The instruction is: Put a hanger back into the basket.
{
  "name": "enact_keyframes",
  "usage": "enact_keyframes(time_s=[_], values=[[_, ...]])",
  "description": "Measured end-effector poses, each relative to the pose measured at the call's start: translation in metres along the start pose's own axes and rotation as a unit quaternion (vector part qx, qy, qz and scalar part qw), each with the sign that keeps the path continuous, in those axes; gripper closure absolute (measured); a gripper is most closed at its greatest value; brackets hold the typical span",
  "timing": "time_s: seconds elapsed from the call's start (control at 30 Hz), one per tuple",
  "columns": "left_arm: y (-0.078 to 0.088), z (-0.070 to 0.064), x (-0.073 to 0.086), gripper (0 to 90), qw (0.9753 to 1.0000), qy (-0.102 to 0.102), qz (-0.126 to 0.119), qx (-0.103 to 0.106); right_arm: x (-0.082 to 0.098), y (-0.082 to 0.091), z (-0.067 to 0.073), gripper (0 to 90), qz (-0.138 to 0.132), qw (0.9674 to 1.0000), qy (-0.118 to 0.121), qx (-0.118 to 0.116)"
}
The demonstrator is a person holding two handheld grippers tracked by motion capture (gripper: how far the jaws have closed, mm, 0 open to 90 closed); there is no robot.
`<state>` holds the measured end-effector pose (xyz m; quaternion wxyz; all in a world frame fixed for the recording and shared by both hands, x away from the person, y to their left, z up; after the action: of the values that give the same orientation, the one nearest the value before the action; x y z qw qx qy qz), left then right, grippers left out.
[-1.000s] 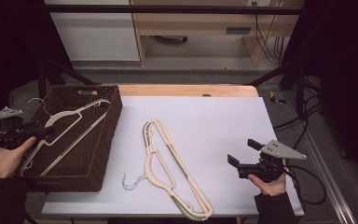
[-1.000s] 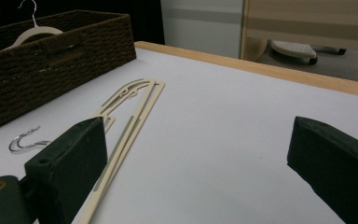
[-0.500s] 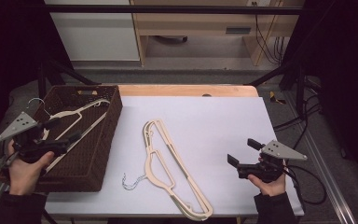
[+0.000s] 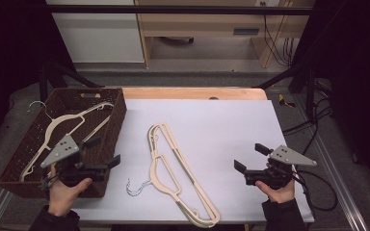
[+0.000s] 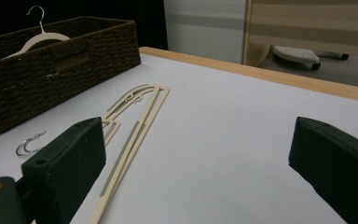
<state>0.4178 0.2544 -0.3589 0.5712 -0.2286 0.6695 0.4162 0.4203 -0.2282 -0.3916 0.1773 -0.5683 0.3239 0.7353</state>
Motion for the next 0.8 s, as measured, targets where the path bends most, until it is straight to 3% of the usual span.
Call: enact_keyframes(time_s=[0.33,0.47,0.63,0.77,0.8], values=[[-0.019,-0.025,0.028,8.2,0.9979,-0.018,0.049,0.039,0.002,-0.005,0.003,4.1,0.008,1.0,0.001,-0.004],[-0.033,-0.034,0.043,9.7,0.9948,-0.022,0.083,0.054,0.003,-0.007,0.004,4.1,0.011,0.9999,0.002,-0.006],[-0.041,-0.038,0.052,12.3,0.9926,-0.029,0.101,0.06,0.005,-0.009,0.005,4.1,0.015,0.9998,0.004,-0.009],[-0.053,-0.04,0.066,15.7,0.9885,-0.039,0.132,0.062,0.006,-0.012,0.007,4.3,0.02,0.9997,0.004,-0.013],[-0.053,-0.04,0.066,16.9,0.9885,-0.039,0.132,0.062,0.006,-0.012,0.007,4.3,0.02,0.9997,0.004,-0.013]])
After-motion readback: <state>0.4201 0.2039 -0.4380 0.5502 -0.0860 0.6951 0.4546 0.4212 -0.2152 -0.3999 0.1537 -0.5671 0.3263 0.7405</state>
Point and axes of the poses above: each handheld gripper's, and its own axes: y roughly backward along the jaws, x roughly out of its underside, z roughly to its left, the point moved 2 cm from there along -y, roughly forward along the jaws, and after that the axes turned 10 degrees about -x, right-handed, at the moved point
